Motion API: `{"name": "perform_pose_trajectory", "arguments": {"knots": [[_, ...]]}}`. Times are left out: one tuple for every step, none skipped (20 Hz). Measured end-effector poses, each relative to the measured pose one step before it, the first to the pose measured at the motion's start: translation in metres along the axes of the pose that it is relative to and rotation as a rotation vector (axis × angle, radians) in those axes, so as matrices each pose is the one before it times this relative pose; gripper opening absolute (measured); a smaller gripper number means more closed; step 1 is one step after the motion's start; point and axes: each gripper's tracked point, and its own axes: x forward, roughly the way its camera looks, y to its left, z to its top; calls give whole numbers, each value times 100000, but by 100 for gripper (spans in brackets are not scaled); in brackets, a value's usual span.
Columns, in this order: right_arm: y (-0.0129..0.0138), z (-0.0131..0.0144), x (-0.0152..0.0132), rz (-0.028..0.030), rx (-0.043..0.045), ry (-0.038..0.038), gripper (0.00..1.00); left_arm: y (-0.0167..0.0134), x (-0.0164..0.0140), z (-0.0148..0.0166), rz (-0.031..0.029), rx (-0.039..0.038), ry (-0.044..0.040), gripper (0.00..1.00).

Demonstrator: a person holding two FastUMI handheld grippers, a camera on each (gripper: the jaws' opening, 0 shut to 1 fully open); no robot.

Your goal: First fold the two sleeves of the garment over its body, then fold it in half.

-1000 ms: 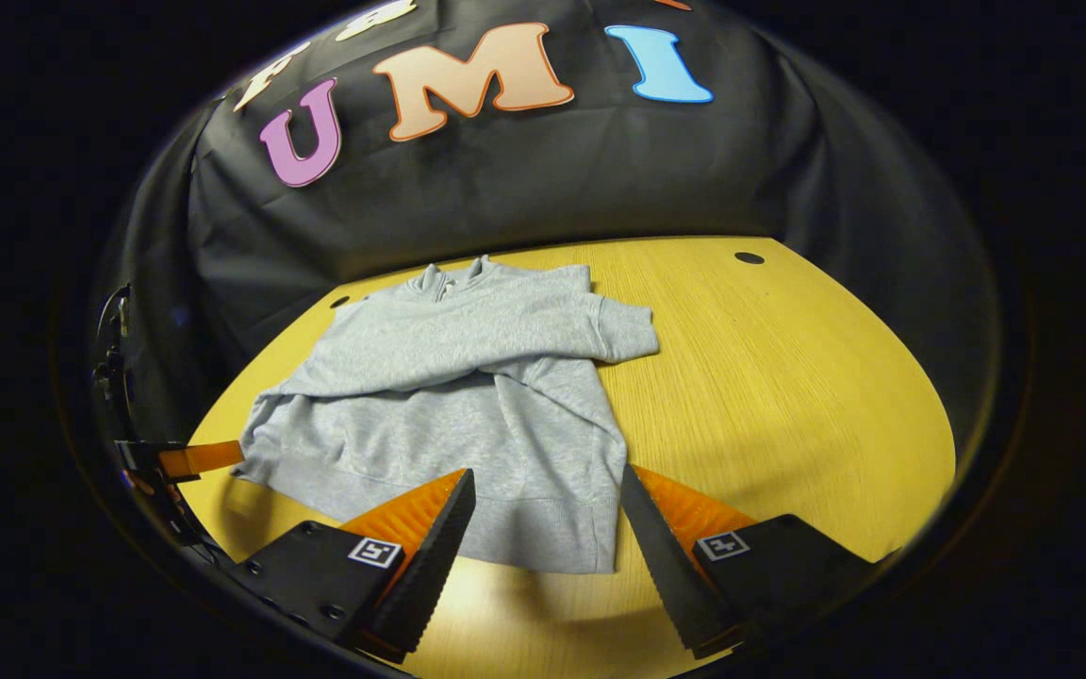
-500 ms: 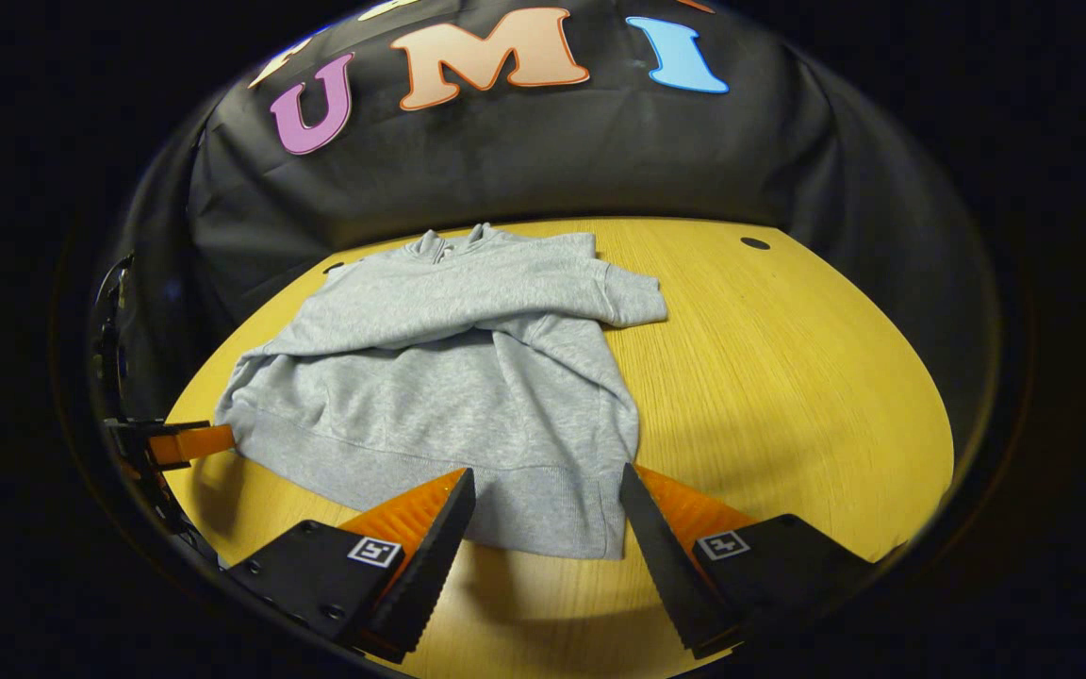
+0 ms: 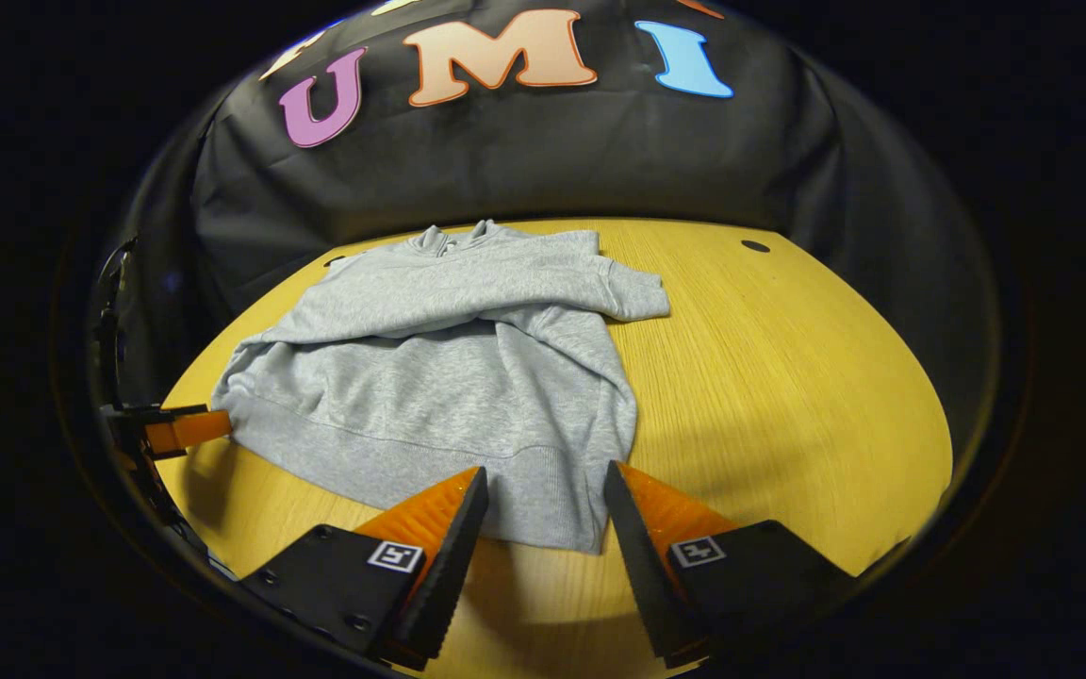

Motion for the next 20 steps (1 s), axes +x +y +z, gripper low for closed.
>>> {"name": "perform_pose_trajectory", "arguments": {"knots": [[119,-208,63,620,1041,490,74,-115,151,148,-654,-77,-2,84],[140,120,-2,324,643,-64,58,-335,340,-32,-894,-364,116,80],[401,-239,457,1968,1191,1038,55,-303,84,248,-1481,126,-130,67],[398,77,-559,1434,1674,348,39,-364,135,21,-1752,-499,84,60],[445,-317,282,1725,1521,1662,33,-545,80,104,-2324,-1070,-302,46],[13,128,-86,67,618,-689,15,-391,182,59,-1862,-1590,-81,33],[-12,-269,95,94,573,1332,15,-270,-17,65,-1226,-1616,-115,14],[141,163,-228,-219,530,159,7,-34,29,-42,-490,-537,709,9],[-14,-23,-52,-277,-421,855,7,-37,-79,-23,-533,334,973,1],[15,45,-66,-270,-883,30,7,-43,100,54,-427,841,685,0],[-9,102,104,-184,-317,100,7,-23,-52,26,-130,927,917,0],[10,-133,-198,-225,-757,683,3,29,4,-28,188,715,517,0],[42,200,27,-54,-107,-155,3,35,1,58,481,258,268,0],[12,160,-258,182,-32,-136,3,17,-55,39,956,-234,-74,0],[16,323,-109,189,202,-432,3,56,-142,133,1337,-1097,-309,0],[43,205,-157,53,164,-493,3,-200,-220,284,550,-886,-1172,0],[82,387,-141,252,273,-609,3,-255,-222,407,60,-352,-1352,0],[-10,422,-203,184,327,-815,3,-265,-228,263,-636,1,-848,0],[94,554,-150,575,619,-778,2,-210,-218,438,-649,256,-782,0],[201,596,-150,853,973,-1191,3,-156,-222,514,-436,130,-947,0]]}}
